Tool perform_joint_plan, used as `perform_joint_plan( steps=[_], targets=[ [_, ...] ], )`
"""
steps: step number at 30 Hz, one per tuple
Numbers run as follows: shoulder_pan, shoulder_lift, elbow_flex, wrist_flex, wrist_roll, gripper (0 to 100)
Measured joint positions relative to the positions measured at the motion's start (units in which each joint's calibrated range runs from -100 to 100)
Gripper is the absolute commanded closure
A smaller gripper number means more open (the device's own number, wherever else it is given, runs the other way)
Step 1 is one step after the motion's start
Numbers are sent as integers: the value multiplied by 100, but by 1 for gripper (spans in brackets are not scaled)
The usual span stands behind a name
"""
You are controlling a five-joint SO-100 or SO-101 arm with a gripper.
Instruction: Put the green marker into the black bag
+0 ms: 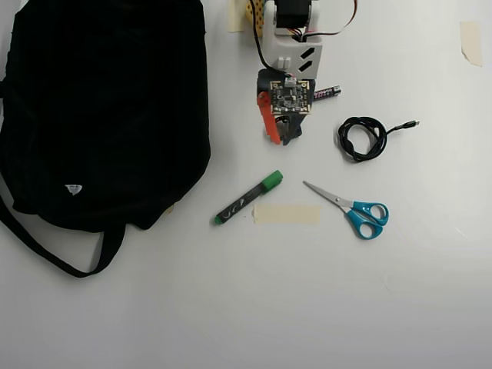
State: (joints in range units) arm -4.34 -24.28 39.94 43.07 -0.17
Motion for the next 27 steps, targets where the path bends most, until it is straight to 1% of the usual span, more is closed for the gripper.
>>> perform_joint_plan(
  steps=[13, 16, 19, 22, 27],
  targets=[
    [22, 8, -102, -60, 0, 98],
    [22, 25, -385, 52, 0, 98],
    [22, 25, -770, 421, -83, 98],
    [0, 125, -1038, 455, -274, 98],
    [0, 789, -1950, 455, -337, 98]
  ],
)
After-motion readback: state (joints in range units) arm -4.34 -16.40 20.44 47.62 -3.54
